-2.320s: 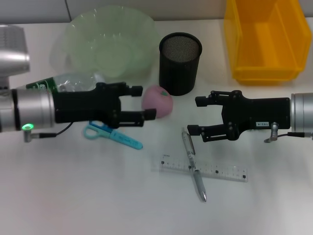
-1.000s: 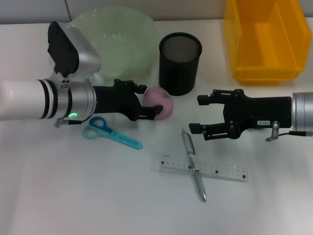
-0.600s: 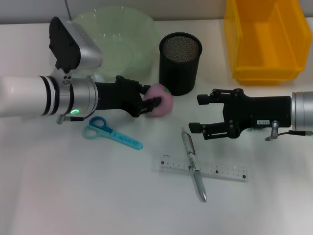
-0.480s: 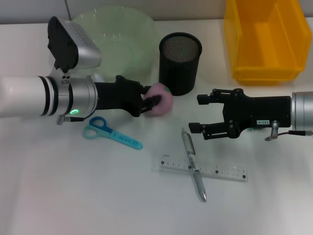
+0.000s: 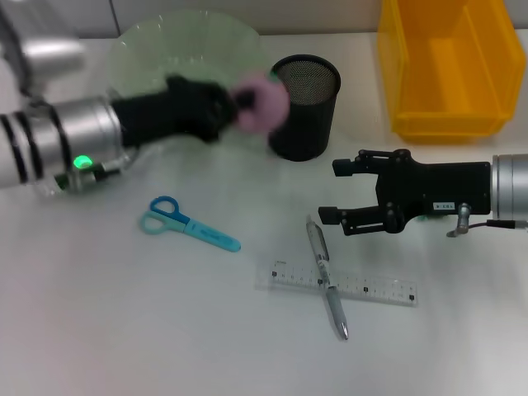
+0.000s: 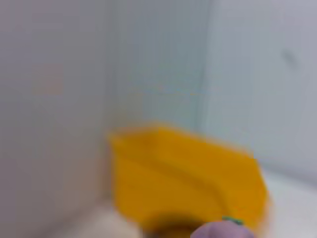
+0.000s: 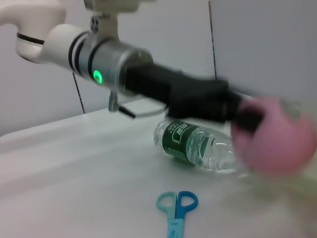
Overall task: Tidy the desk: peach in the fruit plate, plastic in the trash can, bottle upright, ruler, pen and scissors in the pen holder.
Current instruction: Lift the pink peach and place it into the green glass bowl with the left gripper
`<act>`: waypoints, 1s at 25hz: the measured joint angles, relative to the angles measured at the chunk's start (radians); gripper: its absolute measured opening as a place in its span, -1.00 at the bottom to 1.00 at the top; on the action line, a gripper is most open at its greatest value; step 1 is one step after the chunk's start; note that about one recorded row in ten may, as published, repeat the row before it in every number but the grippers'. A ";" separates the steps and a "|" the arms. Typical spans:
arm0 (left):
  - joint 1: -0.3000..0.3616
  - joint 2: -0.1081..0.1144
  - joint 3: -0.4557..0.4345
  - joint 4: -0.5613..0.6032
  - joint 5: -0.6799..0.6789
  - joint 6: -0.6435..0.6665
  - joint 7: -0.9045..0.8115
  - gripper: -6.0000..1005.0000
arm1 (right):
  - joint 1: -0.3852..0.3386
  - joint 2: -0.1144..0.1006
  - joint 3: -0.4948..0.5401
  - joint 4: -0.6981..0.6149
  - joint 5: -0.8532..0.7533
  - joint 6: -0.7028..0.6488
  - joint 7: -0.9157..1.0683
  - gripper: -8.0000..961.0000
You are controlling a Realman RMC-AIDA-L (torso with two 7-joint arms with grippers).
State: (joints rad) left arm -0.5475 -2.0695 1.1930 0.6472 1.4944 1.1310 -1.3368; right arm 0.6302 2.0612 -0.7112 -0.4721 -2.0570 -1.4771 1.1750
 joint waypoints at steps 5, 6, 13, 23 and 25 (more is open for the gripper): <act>0.004 -0.005 -0.090 -0.106 -0.314 -0.036 0.176 -0.83 | -0.003 0.001 -0.002 0.000 0.000 0.000 0.000 0.75; -0.020 -0.005 -0.095 -0.167 -0.405 -0.098 0.247 -0.85 | -0.004 0.001 -0.002 0.000 0.000 0.000 0.000 0.75; -0.089 -0.010 -0.096 -0.278 -0.477 -0.286 0.369 -0.87 | -0.008 0.001 0.004 0.000 0.000 -0.001 0.000 0.75; -0.118 -0.011 -0.097 -0.320 -0.497 -0.349 0.416 -0.75 | -0.002 0.000 0.005 0.000 0.000 0.000 0.000 0.75; -0.116 -0.011 -0.098 -0.320 -0.497 -0.341 0.416 -0.27 | -0.001 0.000 0.006 0.000 0.000 0.000 0.000 0.75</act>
State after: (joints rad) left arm -0.6637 -2.0809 1.0954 0.3268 0.9974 0.7896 -0.9207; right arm 0.6294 2.0616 -0.7057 -0.4725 -2.0570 -1.4772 1.1751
